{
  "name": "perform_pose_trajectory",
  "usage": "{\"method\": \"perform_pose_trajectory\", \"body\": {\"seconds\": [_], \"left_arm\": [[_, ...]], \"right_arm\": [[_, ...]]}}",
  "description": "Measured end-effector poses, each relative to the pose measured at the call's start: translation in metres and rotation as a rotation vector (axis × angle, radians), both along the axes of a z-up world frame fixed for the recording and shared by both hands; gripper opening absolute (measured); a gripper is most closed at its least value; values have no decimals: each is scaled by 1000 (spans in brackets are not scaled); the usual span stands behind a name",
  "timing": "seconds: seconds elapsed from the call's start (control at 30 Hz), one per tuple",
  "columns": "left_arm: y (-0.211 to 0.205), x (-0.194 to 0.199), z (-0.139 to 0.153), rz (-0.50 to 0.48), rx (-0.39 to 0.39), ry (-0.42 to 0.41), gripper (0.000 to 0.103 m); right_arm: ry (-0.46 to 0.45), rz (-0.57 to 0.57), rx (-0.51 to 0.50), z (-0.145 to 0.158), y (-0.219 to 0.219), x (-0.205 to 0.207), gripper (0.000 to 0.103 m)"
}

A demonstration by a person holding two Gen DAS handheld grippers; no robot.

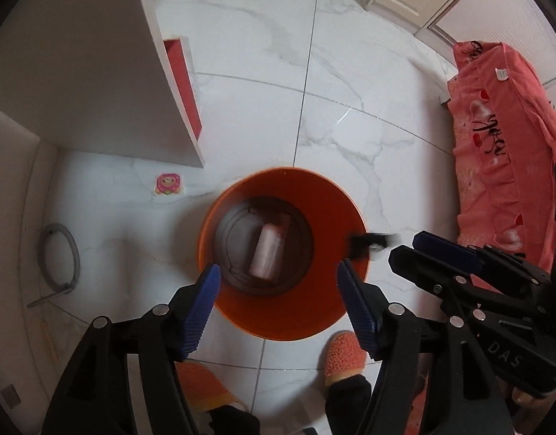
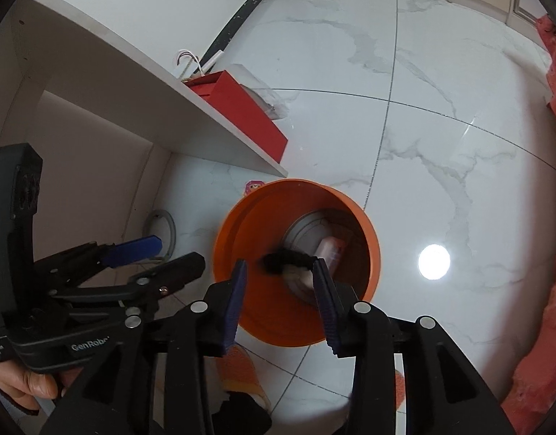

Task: Collect trash
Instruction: 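Open both tools to drop the box and hair tie into the bin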

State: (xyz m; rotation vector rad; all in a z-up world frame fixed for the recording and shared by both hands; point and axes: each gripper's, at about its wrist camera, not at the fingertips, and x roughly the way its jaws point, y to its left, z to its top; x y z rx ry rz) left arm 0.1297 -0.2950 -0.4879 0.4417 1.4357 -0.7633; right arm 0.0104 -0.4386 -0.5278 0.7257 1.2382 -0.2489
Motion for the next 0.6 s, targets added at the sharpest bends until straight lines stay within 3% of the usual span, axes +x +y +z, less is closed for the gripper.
{"method": "perform_pose_trajectory", "body": {"seconds": [0.27,0.43,0.6], "left_arm": [[2,-5,32,14,7,-41,68],[7,-19,95,22,-22,-103,68],[20,-37,182,48,-67,-165,68]], "right_arm": [[-13,7,-17,36,5,-2,39],[-28,25,-70,109,12,-10,39],[-104,64,-114,209,27,-14,41]]}}
